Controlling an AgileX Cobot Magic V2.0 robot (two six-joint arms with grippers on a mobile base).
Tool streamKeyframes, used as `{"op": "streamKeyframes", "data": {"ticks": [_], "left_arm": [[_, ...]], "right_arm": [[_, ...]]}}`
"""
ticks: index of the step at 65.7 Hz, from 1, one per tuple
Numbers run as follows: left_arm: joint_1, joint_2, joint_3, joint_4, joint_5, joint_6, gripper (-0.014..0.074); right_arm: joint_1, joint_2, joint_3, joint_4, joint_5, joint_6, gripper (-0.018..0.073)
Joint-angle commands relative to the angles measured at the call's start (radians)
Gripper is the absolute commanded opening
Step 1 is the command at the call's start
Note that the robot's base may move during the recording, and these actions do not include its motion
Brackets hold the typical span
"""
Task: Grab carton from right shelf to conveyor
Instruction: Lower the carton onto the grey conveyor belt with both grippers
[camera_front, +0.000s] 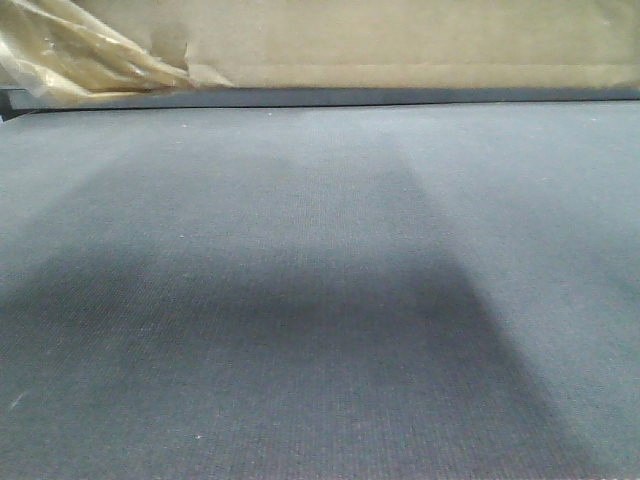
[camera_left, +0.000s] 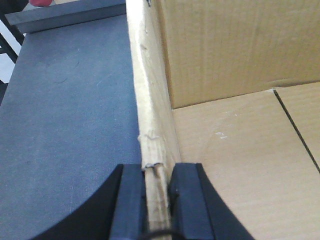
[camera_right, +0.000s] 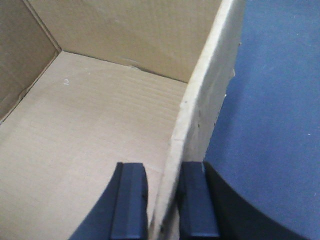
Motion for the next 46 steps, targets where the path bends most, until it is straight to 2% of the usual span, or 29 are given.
{"op": "streamKeyframes", "data": {"ticks": [1,42,46], "left_arm": [[0.01,-0.013,-0.007,0.135,0.049,0.016,-0.0015],[0.01,-0.013,-0.007,0.131,0.049,0.016,-0.0015],[0.012,-0.013,-0.007,0.089,0.049,0.016,-0.0015]], "right_arm": [[-0.01,-0.022,-0.006,-0.061,-0.022,-0.022,-0.0068],[-0.01,-0.022,-0.006,-0.054,-0.034,-0.022,-0.0068],[-0.01,-0.024,-0.012,-0.052,-0.03,-0.022,-0.0068]]}}
